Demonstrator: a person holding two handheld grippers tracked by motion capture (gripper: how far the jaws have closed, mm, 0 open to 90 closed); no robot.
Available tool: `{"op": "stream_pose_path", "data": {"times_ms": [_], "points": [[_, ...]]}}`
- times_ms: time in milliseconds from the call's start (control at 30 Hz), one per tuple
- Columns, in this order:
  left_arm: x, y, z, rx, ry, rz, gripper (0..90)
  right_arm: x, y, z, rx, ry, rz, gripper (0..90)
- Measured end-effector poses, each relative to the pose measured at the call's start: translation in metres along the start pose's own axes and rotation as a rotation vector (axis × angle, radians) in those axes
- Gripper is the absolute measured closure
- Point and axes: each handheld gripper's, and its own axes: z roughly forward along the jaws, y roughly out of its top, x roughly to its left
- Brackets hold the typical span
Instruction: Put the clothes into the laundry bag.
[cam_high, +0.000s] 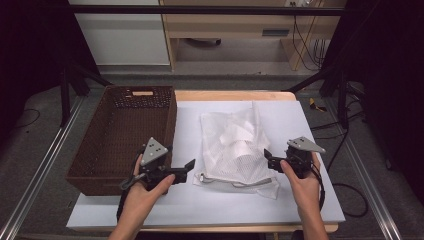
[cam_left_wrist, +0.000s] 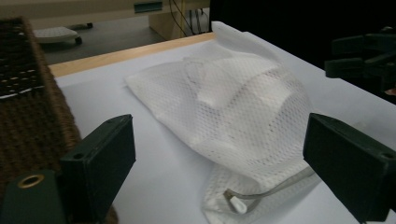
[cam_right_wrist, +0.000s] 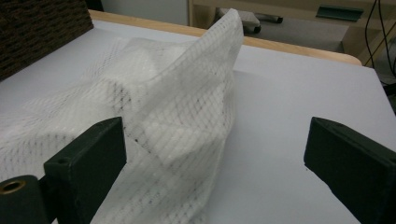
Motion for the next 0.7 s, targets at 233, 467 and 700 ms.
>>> {"op": "stream_pose_path", "data": {"times_ms": [233, 467, 700], "points": [[0.03, 0.004, -0.02, 0.005, 0.056, -0.014, 9.4, -0.019, -0.007, -0.005, 0.005, -0.031, 0.014, 5.8], [0.049, 0.0, -0.028, 0.022, 0.091, -0.025, 9.1, -0.026, -0.014, -0.003, 0.043, -0.063, -0.01, 6.4], [0.074, -0.007, -0.034, 0.05, 0.139, -0.05, 9.0, -0.035, -0.021, -0.002, 0.076, -0.091, -0.008, 6.9]]}}
